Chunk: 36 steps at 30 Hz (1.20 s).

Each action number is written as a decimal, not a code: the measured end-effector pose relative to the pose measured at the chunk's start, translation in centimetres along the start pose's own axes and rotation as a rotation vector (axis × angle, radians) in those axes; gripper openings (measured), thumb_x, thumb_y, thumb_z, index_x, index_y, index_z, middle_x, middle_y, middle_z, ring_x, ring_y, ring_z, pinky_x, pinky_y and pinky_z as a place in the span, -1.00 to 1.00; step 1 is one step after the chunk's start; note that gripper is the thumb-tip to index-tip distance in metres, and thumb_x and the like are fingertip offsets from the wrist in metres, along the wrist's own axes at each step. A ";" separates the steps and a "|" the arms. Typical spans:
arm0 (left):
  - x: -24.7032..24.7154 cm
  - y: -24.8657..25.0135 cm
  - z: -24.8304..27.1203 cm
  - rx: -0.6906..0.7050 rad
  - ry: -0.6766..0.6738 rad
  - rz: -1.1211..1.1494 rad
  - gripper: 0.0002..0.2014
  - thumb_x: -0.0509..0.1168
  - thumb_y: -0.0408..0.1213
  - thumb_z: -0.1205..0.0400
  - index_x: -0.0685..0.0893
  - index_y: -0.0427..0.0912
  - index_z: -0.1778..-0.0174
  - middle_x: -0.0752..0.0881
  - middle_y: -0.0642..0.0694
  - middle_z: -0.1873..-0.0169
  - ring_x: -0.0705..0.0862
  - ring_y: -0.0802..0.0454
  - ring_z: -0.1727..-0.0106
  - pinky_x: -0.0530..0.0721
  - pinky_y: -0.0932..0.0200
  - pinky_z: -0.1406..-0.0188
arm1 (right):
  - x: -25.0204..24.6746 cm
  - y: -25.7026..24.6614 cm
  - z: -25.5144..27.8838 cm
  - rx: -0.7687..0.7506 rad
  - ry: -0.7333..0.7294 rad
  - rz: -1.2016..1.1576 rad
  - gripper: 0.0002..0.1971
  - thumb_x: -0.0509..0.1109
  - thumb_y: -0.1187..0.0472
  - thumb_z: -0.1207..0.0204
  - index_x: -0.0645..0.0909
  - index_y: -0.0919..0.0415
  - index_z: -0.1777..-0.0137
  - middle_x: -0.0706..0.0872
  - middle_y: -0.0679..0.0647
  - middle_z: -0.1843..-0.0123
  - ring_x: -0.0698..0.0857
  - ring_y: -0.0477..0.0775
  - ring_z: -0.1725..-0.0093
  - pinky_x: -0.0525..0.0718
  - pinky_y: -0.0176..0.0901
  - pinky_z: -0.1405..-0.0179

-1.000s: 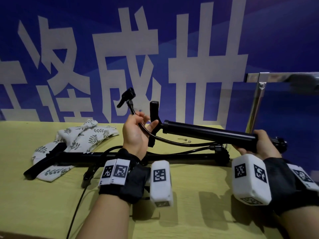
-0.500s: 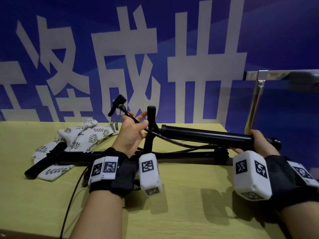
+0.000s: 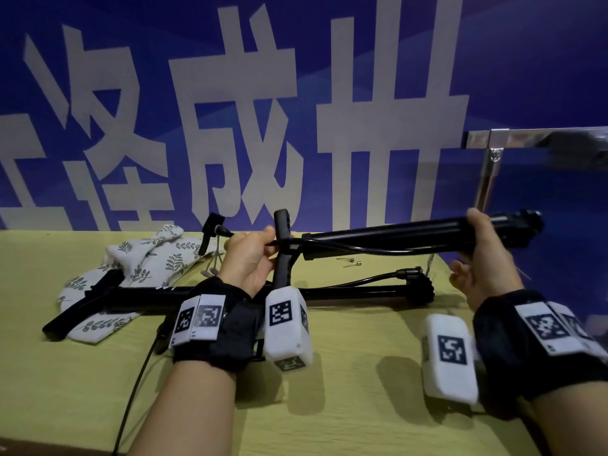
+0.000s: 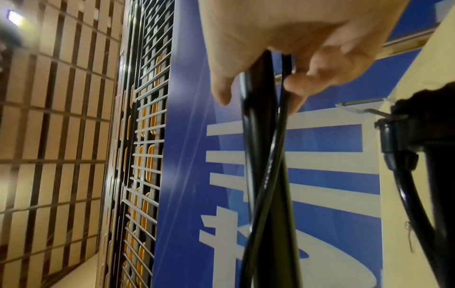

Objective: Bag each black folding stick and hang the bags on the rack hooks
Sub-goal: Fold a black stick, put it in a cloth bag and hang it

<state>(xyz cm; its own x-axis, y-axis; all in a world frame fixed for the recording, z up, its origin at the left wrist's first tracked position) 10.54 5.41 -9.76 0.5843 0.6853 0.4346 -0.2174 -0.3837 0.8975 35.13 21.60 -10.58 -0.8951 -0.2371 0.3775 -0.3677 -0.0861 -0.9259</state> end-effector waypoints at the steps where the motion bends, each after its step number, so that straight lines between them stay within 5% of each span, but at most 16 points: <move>1: 0.0 -0.3 0.1 -0.046 0.027 -0.017 -0.66 0.10 -0.51 -0.71 0.35 -0.50 -0.41 0.62 -0.34 0.16 0.64 -0.10 0.21 0.75 0.04 0.48 | 0.5 0.2 0.0 -0.008 -0.045 0.012 -0.63 0.32 -0.23 -0.48 0.57 0.01 -0.11 0.64 -0.05 -0.03 0.46 -0.07 0.33 0.40 -0.24 0.38; 3: 0.6 -0.9 0.4 -0.120 0.013 -0.037 -0.77 0.08 -0.50 -0.71 0.46 -0.47 -0.26 0.59 -0.30 0.22 0.64 -0.05 0.31 0.70 0.11 0.62 | 1.4 0.8 0.0 0.032 -0.129 -0.008 -0.62 0.34 -0.19 -0.48 0.59 -0.02 -0.20 0.61 -0.04 -0.15 0.53 -0.04 0.13 0.47 -0.18 0.22; 5: 1.3 -1.2 0.7 -0.155 -0.038 -0.046 -0.85 0.06 -0.50 -0.72 0.47 -0.41 -0.14 0.59 -0.26 0.27 0.69 0.02 0.50 0.70 0.10 0.62 | 2.1 1.3 0.2 0.099 -0.209 -0.129 -0.81 0.40 -0.06 -0.48 0.63 -0.02 -0.01 0.65 -0.04 -0.04 0.56 -0.02 0.01 0.50 -0.17 0.16; 7: 2.0 -1.3 1.1 -0.163 -0.084 -0.054 -0.89 0.06 -0.51 -0.72 0.47 -0.39 -0.08 0.59 -0.25 0.31 0.67 0.06 0.63 0.69 0.11 0.63 | 2.3 1.4 0.2 0.128 -0.235 -0.266 -0.93 0.42 0.10 -0.50 0.60 0.05 0.14 0.69 -0.02 0.10 0.58 -0.03 0.03 0.55 -0.22 0.21; 9: 2.4 -1.5 1.2 -0.168 -0.104 -0.039 -0.87 0.07 -0.50 -0.72 0.46 -0.41 -0.13 0.63 -0.25 0.39 0.64 0.07 0.67 0.68 0.15 0.66 | 2.2 1.5 0.2 0.113 -0.199 -0.296 -0.92 0.44 0.20 -0.49 0.60 0.15 0.09 0.70 0.02 0.16 0.59 -0.06 0.15 0.59 -0.35 0.42; 12: 3.0 -1.8 1.5 -0.166 -0.157 -0.051 -0.81 0.12 -0.37 -0.73 0.54 -0.42 -0.11 0.69 -0.27 0.23 0.69 0.07 0.56 0.69 0.18 0.56 | 1.4 1.9 -0.3 0.076 -0.036 -0.275 -0.71 0.45 0.28 -0.48 0.53 0.26 -0.17 0.64 0.09 0.24 0.57 -0.15 0.46 0.54 -0.46 0.62; 14: 3.5 -2.1 2.0 -0.175 -0.201 -0.092 -0.78 0.15 -0.25 -0.73 0.57 -0.36 -0.02 0.72 -0.30 0.07 0.76 -0.01 0.31 0.75 0.09 0.33 | 0.8 2.4 -0.7 0.111 0.070 -0.277 -0.78 0.43 0.30 -0.49 0.51 0.28 -0.09 0.52 0.06 0.38 0.48 -0.23 0.70 0.53 -0.48 0.65; 17: 4.3 -2.6 2.6 -0.224 -0.246 -0.127 -0.79 0.22 -0.17 -0.69 0.53 -0.29 -0.03 0.69 -0.37 -0.11 0.71 -0.22 -0.06 0.73 -0.14 0.00 | 0.3 3.1 -0.9 0.179 0.139 -0.261 -0.88 0.42 0.30 -0.49 0.51 0.29 0.14 0.45 0.05 0.39 0.44 -0.23 0.78 0.52 -0.48 0.69; 22: 4.1 -3.1 2.5 -0.214 -0.221 -0.125 -0.45 0.38 -0.21 -0.57 0.39 -0.36 -0.40 0.64 -0.39 -0.24 0.72 -0.23 -0.11 0.77 0.00 0.33 | 0.3 3.1 -0.9 0.160 0.144 -0.248 -0.77 0.43 0.32 -0.48 0.51 0.34 -0.07 0.49 0.07 0.35 0.46 -0.16 0.48 0.54 -0.46 0.68; 32: 3.4 -4.0 1.7 -0.233 -0.122 -0.168 -0.62 0.33 -0.31 -0.62 0.47 -0.38 -0.30 0.65 -0.35 -0.13 0.72 -0.11 0.16 0.71 0.17 0.56 | 1.0 2.9 0.0 0.187 0.112 -0.207 -0.79 0.39 0.35 -0.51 0.48 0.32 -0.09 0.52 0.08 0.31 0.47 -0.15 0.45 0.61 -0.44 0.65; 36: 3.1 -4.1 0.9 -0.225 -0.051 -0.190 -0.53 0.32 -0.39 -0.61 0.35 -0.39 -0.41 0.65 -0.39 -0.12 0.73 -0.12 0.28 0.66 0.17 0.62 | 1.0 3.3 0.1 0.225 0.110 -0.179 -0.88 0.39 0.34 -0.52 0.48 0.28 0.14 0.51 0.08 0.30 0.48 -0.13 0.43 0.61 -0.42 0.67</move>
<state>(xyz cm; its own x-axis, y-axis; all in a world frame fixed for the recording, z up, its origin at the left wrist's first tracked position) 13.95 8.49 -12.16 0.6683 0.6978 0.2578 -0.2649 -0.1006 0.9590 33.05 21.03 -13.27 -0.8477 -0.0941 0.5220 -0.4675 -0.3325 -0.8191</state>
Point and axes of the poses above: each hand's wrist, its own z-axis away from the middle knuckle, its own x-axis out of the palm, y = z × x, the point moved 5 cm from there along -z, towards the middle knuckle
